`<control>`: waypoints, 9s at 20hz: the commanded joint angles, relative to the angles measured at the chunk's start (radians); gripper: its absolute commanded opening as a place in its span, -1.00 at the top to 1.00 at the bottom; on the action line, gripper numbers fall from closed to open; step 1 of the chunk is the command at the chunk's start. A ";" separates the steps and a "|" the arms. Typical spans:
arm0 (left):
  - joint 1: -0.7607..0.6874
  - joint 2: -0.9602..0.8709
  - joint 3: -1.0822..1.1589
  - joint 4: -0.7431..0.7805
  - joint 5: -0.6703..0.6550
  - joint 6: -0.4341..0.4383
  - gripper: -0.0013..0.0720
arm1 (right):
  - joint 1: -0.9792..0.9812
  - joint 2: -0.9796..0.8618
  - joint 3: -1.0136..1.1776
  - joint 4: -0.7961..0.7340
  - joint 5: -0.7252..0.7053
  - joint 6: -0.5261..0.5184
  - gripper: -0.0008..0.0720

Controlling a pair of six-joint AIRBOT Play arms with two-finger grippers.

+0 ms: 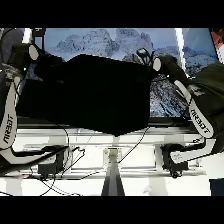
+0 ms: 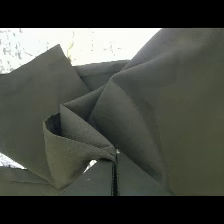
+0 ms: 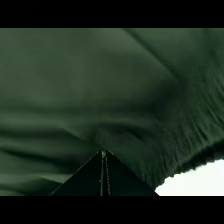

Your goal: Fold the clothes and pants, and hang the long-sleeved shirts on hangers.

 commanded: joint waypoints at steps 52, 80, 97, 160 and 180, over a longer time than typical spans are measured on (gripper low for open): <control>0.473 -0.314 0.008 -0.473 0.326 -0.180 -0.37 | -0.323 0.171 0.002 0.113 -0.129 -0.060 0.93; 0.424 0.006 0.156 -0.315 0.366 0.221 0.94 | -0.505 -0.025 -0.002 0.412 -0.126 -0.256 0.94; 0.418 -0.060 0.156 -0.430 0.324 0.206 0.94 | -0.497 -0.244 -0.001 0.817 0.116 -0.352 -0.59; 0.211 -0.666 0.622 -0.053 0.114 -0.330 0.26 | -0.582 -0.073 0.140 0.450 -0.076 -0.393 0.93; 0.121 -0.692 0.624 0.229 0.108 -0.356 0.39 | -0.582 -0.082 0.137 0.450 -0.102 -0.393 0.93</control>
